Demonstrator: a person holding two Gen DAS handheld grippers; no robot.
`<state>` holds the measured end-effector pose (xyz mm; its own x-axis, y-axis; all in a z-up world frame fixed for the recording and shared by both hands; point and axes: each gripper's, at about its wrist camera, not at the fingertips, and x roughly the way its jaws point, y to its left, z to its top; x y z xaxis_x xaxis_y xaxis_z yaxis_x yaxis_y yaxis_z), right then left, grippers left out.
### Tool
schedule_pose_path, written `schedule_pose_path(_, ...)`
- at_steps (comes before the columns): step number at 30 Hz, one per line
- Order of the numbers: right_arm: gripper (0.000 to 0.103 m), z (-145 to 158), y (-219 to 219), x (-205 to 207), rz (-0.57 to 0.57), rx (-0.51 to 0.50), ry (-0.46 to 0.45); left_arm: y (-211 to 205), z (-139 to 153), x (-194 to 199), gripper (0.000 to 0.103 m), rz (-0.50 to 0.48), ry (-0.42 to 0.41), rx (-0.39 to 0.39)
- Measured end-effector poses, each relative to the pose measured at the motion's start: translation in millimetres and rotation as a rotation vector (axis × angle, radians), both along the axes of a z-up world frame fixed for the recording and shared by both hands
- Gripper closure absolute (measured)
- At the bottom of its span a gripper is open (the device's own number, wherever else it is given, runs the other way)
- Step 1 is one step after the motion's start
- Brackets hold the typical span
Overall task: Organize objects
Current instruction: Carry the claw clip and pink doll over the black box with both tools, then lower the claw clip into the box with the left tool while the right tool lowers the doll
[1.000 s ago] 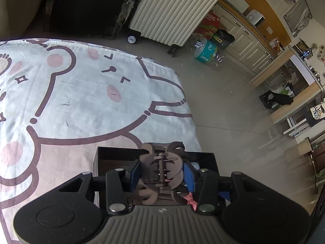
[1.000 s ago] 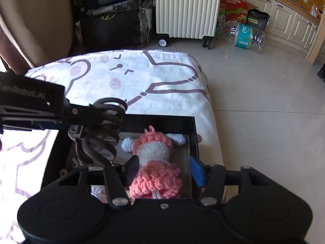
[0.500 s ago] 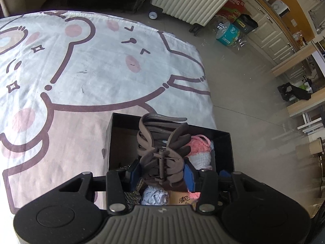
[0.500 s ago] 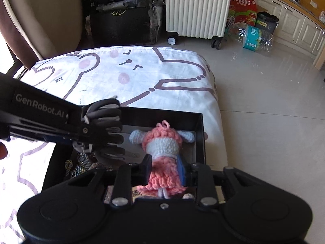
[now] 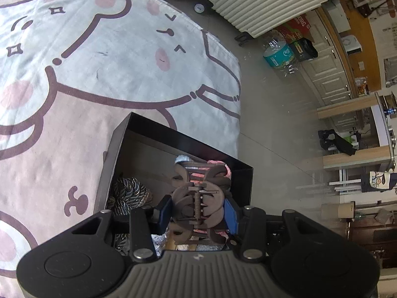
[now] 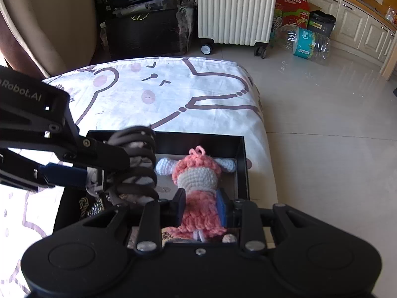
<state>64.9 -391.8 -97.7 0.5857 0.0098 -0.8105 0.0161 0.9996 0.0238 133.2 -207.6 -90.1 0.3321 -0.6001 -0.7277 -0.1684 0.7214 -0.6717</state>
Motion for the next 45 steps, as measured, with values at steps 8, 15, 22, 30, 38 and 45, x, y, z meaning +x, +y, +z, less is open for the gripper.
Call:
schedule_pose_path(8, 0.075, 1, -2, 0, -0.019, 0.009, -0.002, 16, -8, 0, 0.055, 0.072, 0.047, 0.021)
schedule_pose_path(15, 0.074, 11, -1, -2, -0.046, 0.027, -0.020, 24, 1, -3, 0.048, 0.064, 0.009, 0.054)
schedule_pose_path(22, 0.074, 24, 6, -7, -0.021, 0.038, -0.010, 26, 9, -6, 0.048, 0.035, -0.023, 0.090)
schedule_pose_path(30, 0.069, 21, 24, -8, 0.029, 0.084, 0.048, 40, 13, -7, 0.049, 0.031, -0.045, 0.115)
schedule_pose_path(38, 0.037, 15, 27, 20, -0.120, 0.103, 0.069, 58, 15, -5, 0.049, 0.007, -0.072, 0.180)
schedule_pose_path(45, 0.030, 11, 36, 37, -0.119, 0.122, 0.092, 68, 11, -2, 0.049, -0.022, -0.074, 0.202)
